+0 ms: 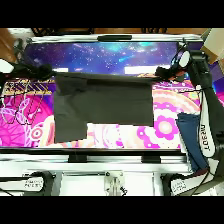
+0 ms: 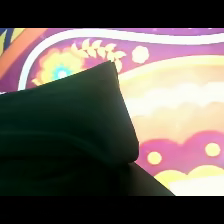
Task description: Fold the shirts.
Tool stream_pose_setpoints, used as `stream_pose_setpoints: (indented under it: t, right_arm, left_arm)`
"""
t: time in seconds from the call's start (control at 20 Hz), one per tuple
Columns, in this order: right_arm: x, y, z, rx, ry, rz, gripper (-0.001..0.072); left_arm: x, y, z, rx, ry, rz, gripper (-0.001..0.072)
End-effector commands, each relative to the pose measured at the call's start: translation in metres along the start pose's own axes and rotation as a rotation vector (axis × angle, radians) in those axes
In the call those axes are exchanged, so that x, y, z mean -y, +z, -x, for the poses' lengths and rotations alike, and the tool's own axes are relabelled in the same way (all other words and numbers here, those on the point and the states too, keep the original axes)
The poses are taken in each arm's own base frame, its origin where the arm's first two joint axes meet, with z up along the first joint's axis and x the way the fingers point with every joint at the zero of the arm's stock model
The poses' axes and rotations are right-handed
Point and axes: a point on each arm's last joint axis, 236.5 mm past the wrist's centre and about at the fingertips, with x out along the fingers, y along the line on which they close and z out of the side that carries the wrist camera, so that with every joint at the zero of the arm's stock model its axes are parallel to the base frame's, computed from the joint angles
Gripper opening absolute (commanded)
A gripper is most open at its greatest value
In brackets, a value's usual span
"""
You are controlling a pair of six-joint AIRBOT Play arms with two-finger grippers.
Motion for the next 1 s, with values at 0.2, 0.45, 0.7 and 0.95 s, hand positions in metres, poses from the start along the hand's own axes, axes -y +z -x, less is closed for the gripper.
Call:
stream_pose_setpoints:
  t: [0.2,0.45,0.7,0.95]
  right_arm:
    - [-0.012,-0.002,-0.002,-0.042,0.068,-0.033,0.0471]
    - [0.064,-0.029,0.08,-0.147,-0.084,0.046,0.0471]
    - [0.063,-0.114,0.084,-0.389,0.087,0.014,0.0471]
    - [0.048,-0.151,0.069,-0.469,0.171,-0.009,0.0471]
  left_arm:
    - [-0.011,-0.056,-0.027,-0.269,-0.016,-0.057,0.0615]
    - [-0.107,-0.082,0.066,-0.527,0.168,0.039,0.0593]
    - [-0.139,-0.184,0.051,-0.701,0.068,0.194,0.0593]
    - [-0.13,-0.187,0.007,-0.544,-0.04,0.201,0.0593]
